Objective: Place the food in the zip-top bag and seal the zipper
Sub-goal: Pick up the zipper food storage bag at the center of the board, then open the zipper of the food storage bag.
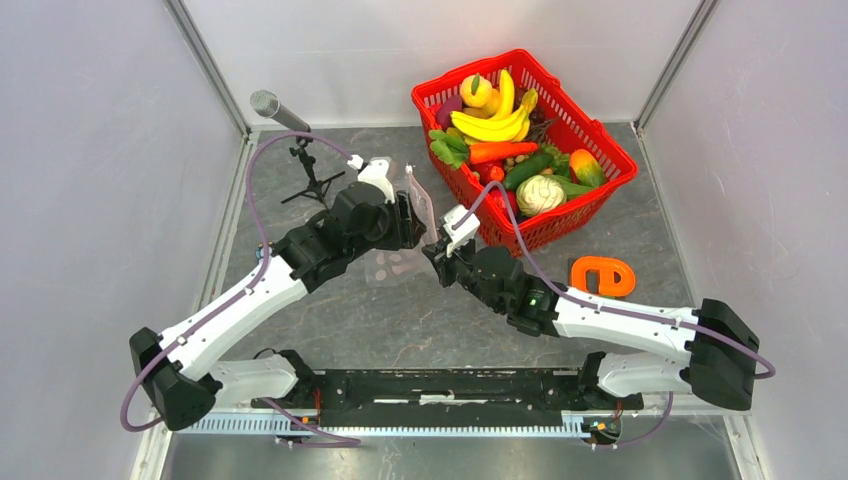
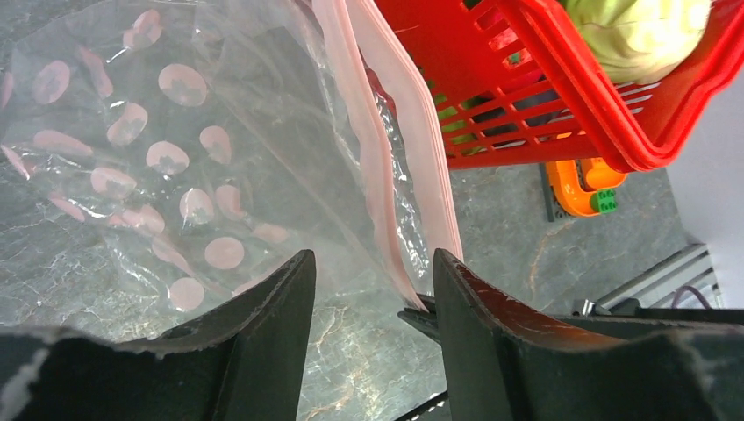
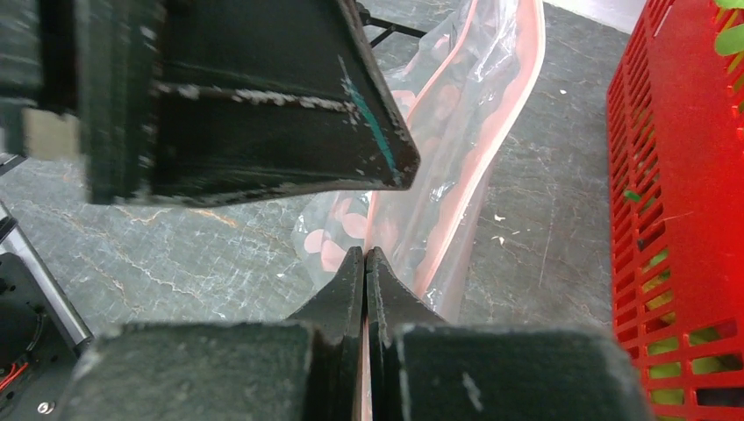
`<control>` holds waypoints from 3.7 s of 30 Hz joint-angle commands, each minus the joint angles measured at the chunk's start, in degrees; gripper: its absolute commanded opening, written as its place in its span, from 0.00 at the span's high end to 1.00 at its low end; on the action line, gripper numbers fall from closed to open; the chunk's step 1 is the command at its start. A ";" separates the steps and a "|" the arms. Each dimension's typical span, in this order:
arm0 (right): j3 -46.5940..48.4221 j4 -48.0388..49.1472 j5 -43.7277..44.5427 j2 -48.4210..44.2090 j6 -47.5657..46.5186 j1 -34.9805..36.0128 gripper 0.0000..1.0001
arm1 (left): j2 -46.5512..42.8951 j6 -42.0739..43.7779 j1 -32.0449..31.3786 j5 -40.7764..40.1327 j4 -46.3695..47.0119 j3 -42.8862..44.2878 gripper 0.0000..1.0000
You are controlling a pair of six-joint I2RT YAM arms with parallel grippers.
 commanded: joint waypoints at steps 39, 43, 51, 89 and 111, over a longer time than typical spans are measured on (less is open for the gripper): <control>0.64 0.78 -10.87 -4.51 4.64 -1.49 0.62 | -2.30 2.99 -1.26 -9.75 -1.00 -6.74 0.98; 2.39 -1.12 -10.34 -2.71 6.31 -3.16 0.60 | -2.93 3.04 -1.26 -7.96 -1.85 -6.61 0.98; 4.55 -0.36 -13.32 3.29 8.99 -4.23 0.58 | -3.69 3.31 -1.26 -6.15 -3.52 -5.78 0.98; 6.33 -3.81 -5.68 6.94 13.40 -4.00 1.00 | -2.40 4.27 -1.26 -5.23 -6.66 -3.84 0.74; 10.18 -15.65 14.33 7.21 7.71 -6.44 1.00 | -1.57 7.79 -1.26 -18.39 -23.87 2.02 0.98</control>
